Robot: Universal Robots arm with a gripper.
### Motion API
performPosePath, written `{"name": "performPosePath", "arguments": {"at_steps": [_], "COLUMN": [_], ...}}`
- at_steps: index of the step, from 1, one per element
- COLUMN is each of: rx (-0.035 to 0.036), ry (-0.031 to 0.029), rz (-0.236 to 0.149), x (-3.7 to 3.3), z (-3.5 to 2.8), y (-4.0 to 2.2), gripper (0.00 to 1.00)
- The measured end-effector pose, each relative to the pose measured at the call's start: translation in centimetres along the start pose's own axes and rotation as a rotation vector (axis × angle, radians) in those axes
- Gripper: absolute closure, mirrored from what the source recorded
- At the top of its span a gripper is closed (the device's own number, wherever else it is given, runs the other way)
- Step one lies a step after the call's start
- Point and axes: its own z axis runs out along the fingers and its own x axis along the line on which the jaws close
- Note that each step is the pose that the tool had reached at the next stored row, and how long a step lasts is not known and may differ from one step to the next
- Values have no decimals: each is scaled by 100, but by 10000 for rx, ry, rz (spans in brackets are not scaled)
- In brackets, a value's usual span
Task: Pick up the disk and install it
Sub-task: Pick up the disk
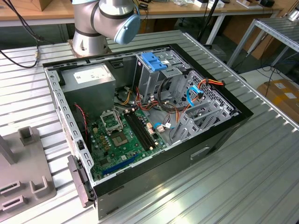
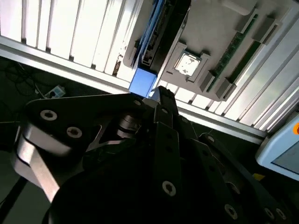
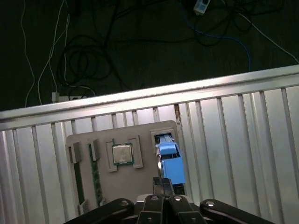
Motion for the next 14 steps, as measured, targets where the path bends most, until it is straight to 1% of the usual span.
{"name": "performPosePath", "arguments": {"at_steps": [1, 2, 9, 14], "rx": [17, 27, 78, 81], "ry": [5, 8, 23, 22], "rz": [-259, -405, -1172, -1200], "x": [0, 0, 0, -8], "z": [0, 0, 0, 0], "y": [0, 0, 0, 2], "gripper": [89, 89, 89, 89]}}
